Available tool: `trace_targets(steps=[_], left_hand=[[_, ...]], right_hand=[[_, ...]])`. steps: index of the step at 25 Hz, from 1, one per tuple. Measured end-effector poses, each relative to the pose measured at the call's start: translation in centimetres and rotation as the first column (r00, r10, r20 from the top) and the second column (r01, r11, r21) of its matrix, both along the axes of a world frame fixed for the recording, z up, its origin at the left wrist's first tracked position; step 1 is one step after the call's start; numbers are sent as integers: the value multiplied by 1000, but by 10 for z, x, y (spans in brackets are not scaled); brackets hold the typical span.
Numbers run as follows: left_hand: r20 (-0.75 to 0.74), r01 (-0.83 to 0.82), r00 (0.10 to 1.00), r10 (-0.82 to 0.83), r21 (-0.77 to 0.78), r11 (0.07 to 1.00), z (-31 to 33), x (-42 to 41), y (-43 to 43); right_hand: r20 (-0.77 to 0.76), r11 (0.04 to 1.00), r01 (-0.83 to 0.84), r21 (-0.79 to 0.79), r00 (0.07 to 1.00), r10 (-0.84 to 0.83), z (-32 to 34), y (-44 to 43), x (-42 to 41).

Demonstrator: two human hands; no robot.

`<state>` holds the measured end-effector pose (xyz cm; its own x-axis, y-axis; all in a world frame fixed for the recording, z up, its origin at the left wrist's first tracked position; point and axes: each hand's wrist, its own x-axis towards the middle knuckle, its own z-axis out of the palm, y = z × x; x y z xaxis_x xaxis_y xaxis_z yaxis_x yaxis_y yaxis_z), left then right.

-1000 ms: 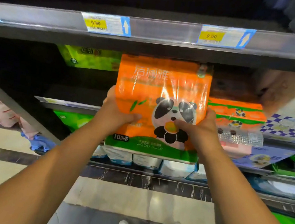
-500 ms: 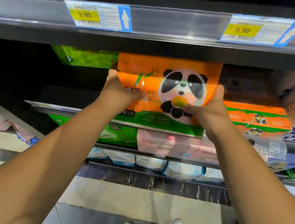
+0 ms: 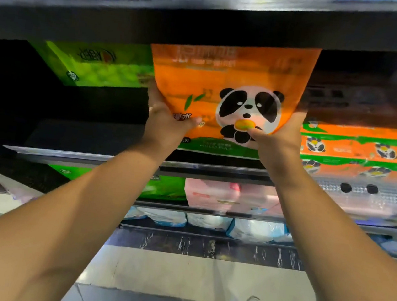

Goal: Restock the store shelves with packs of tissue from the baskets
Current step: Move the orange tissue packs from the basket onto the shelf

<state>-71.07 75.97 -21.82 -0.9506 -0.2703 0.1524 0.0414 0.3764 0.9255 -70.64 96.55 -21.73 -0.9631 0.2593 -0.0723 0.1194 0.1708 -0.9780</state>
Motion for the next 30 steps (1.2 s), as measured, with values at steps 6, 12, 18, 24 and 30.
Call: trace_targets(steps=[6, 12, 18, 24, 30], left_hand=[[-56, -76, 996, 72, -74, 994, -32, -32, -5], [-193, -67, 979, 65, 0, 998, -49, -78, -5], [-245, -73, 968, 50, -85, 994, -56, -112, -6], [-268, -84, 961, 63, -67, 994, -59, -125, -4], [-214, -126, 973, 89, -167, 978, -47, -142, 6]], right_hand=[[5, 975, 107, 193, 994, -110, -29, -9, -32], [147, 892, -36, 451, 989, -35, -39, -1, -80], [-7, 783, 79, 617, 995, -95, -33, -15, -99], [178, 813, -161, 560, 981, 72, -40, -28, -78], [8, 615, -161, 772, 970, 244, -44, -30, -91]])
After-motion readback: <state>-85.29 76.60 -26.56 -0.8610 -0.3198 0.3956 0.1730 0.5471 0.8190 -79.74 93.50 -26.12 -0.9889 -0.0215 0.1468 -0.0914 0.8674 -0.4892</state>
